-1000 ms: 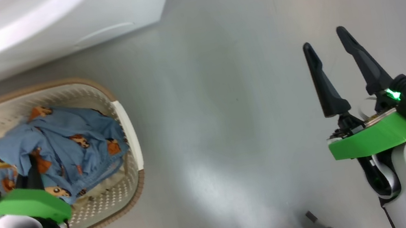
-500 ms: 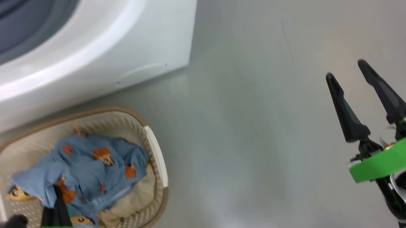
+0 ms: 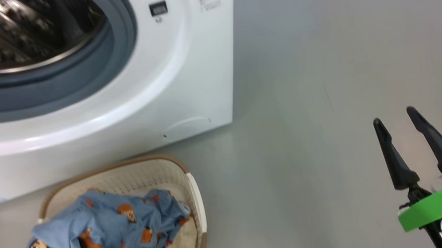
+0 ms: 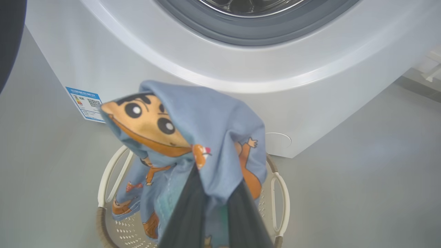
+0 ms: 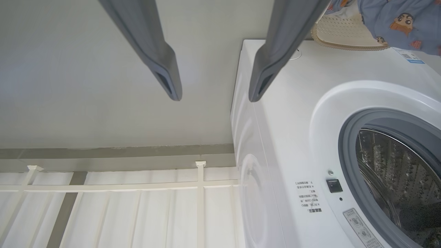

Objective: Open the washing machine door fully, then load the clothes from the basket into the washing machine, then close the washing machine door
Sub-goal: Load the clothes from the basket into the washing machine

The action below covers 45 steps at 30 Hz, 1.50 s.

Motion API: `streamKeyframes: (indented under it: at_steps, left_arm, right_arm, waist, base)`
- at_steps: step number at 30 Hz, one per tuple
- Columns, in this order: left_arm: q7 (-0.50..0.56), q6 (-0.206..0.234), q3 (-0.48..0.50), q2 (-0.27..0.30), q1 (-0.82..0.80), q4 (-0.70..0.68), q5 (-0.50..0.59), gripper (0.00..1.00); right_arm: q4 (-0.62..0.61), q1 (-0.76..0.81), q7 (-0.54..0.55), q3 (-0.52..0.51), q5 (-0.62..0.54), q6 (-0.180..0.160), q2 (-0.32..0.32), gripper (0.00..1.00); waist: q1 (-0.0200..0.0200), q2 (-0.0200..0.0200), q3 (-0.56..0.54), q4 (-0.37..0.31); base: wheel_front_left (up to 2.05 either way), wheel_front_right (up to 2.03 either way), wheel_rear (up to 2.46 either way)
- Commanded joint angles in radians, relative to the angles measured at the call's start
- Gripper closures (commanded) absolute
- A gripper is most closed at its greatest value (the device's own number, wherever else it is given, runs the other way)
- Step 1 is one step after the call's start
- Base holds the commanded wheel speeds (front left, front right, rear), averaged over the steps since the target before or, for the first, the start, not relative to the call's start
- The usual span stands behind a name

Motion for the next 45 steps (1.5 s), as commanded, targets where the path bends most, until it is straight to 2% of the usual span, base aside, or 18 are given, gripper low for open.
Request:
streamKeyframes:
  at_steps: [1,14,26,45]
  left_arm:
    - [-0.012,0.009,0.031,0.011,0.024,-0.041,0.01,1.0]
    - [-0.014,0.036,0.027,0.002,0.146,-0.204,0.053,1.0]
    - [-0.014,0.048,0.009,0.0,0.215,-0.338,0.081,1.0]
    - [-0.014,0.056,-0.012,-0.001,0.243,-0.398,0.095,1.0]
  right_arm:
    - [-0.019,0.02,-0.005,0.016,0.006,0.002,-0.014,0.0]
    - [-0.009,0.086,-0.005,0.01,0.014,0.002,-0.033,0.0]
    - [-0.012,0.121,-0.005,0.008,0.021,0.002,-0.04,0.0]
    - [-0.015,0.127,-0.005,0.002,0.023,0.002,-0.037,0.0]
  waist:
    - [0.0,0.0,-0.065,0.022]
    - [0.0,0.0,-0.175,0.029]
    - [0.0,0.0,-0.216,0.032]
    - [0.0,0.0,-0.226,0.044]
  base:
    - [0.0,0.0,0.0]
    - [0.0,0.0,0.0]
    - [0.0,0.0,0.0]
    - [0.0,0.0,0.0]
